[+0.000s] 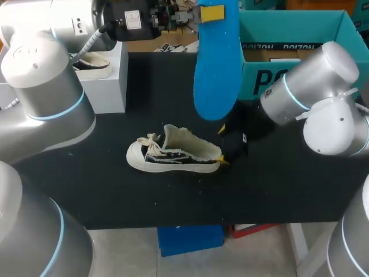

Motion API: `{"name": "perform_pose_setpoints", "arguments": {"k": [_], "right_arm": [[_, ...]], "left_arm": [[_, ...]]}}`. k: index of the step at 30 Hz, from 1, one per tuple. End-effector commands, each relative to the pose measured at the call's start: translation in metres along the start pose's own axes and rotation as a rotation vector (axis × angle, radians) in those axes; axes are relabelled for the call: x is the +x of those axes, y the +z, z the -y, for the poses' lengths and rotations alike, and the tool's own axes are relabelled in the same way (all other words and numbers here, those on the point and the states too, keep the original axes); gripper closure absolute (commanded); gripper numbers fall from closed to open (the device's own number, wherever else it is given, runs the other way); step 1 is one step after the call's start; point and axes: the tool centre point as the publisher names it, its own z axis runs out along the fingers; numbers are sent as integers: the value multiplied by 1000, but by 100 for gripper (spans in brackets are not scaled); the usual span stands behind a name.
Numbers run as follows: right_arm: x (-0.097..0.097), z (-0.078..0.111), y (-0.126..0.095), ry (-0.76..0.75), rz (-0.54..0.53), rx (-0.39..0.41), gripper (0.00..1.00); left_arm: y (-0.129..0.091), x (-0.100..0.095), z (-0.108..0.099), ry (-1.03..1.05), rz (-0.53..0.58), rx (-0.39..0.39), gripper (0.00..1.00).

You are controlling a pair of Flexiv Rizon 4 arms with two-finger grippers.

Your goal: Take the shoe out of the shoebox, open the shoe tongue, remove and reinsert the insole, then place the shoe into the shoebox

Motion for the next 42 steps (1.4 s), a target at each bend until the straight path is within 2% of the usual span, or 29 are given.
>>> {"name": "perform_pose_setpoints", "arguments": {"k": [1, 3, 12, 15, 16, 17, 24, 39, 42], "right_arm": [[1, -7, -5, -10, 13, 403, 0], [1, -9, -6, -18, 19, 436, 0], [-1, -17, -2, -47, 17, 479, 0], [-2, -22, 1, -62, 10, 489, 0], [-2, -23, 2, -68, 7, 497, 0], [-3, -24, 3, -72, 5, 499, 0], [-4, -32, 7, -91, -2, 501, 0], [-4, -33, 9, -91, 1, 493, 0], [-4, -33, 9, -87, 5, 471, 0]], "left_arm": [[1, 0, -1, 1, 3, 1, 100], [1, 0, -1, 1, 3, 1, 100], [1, 0, -1, 1, 3, 1, 100], [1, -1, -1, -16, -10, 18, 100], [1, -1, -1, -28, -33, 64, 100], [0, -1, -1, -38, -29, 47, 100], [1, -3, -3, -52, -40, 47, 100], [1, -3, -3, -52, -40, 47, 100], [1, -3, -3, -52, -40, 47, 100]]}}
